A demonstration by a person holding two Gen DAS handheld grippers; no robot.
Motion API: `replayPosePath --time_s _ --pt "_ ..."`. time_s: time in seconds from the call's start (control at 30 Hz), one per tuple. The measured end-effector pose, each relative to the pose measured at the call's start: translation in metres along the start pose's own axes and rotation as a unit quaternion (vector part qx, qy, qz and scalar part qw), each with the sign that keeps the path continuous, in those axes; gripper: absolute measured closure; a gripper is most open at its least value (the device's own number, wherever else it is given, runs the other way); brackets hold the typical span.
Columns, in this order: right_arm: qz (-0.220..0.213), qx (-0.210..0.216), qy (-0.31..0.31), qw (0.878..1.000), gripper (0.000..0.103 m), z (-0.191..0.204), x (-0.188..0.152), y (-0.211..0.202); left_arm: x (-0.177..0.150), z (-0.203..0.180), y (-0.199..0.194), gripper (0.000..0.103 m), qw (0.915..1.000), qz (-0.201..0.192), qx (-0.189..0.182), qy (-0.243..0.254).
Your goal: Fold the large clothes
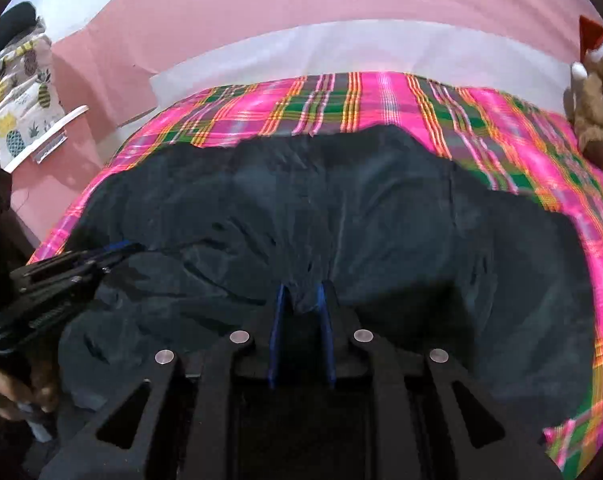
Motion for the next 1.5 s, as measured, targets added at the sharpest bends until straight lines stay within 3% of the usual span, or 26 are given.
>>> replayPosePath --time_s 0.13,0.27,0.33,0.4,0.5,0.63,0.73,1.5 --pt "0.013 -0.005 0.007 1.0 0.087 0.0 0.005 -0.007 0.004 -0.002 -0.019 0.089 0.9999 0.01 0.006 -0.005" --pt "-0.018 0.003 0.004 1.0 0.085 0.012 0.011 -0.057 0.001 -0.021 -0.067 0.089 0.9992 -0.019 -0.035 -0.002" --pt "-0.027 0.017 -0.002 0.999 0.085 0.025 0.005 -0.073 -0.01 -0.034 -0.074 0.089 0.9981 -0.016 -0.06 0.001" --pt "-0.014 0.029 -0.01 0.999 0.085 0.036 -0.009 -0.071 -0.029 -0.039 -0.059 0.089 0.9985 0.012 -0.052 0.011" --pt "0.036 0.012 -0.015 0.999 0.085 0.034 -0.037 -0.036 -0.059 -0.031 -0.026 0.089 0.9976 0.059 -0.036 0.0" --pt "0.048 0.032 0.016 0.998 0.086 0.019 -0.05 -0.011 -0.061 -0.028 -0.02 0.089 0.9974 0.054 -0.046 -0.013" --pt "0.048 0.014 -0.001 0.999 0.086 0.021 -0.049 -0.006 -0.062 -0.028 -0.015 0.089 0.9977 0.053 -0.041 -0.011" --pt "0.03 0.0 -0.011 1.0 0.086 0.023 -0.054 -0.009 -0.063 -0.032 -0.017 0.089 0.9991 0.039 -0.006 0.017"
Point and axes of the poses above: each gripper's, at about its wrist camera, not at the fingertips, and y roughly the way its jaws point, z to its left, x to its top, the point moved 10 cm from there along y, roughly the way its jaws point, and after that the axes turned 1 degree about -x, right-handed, at the moved point
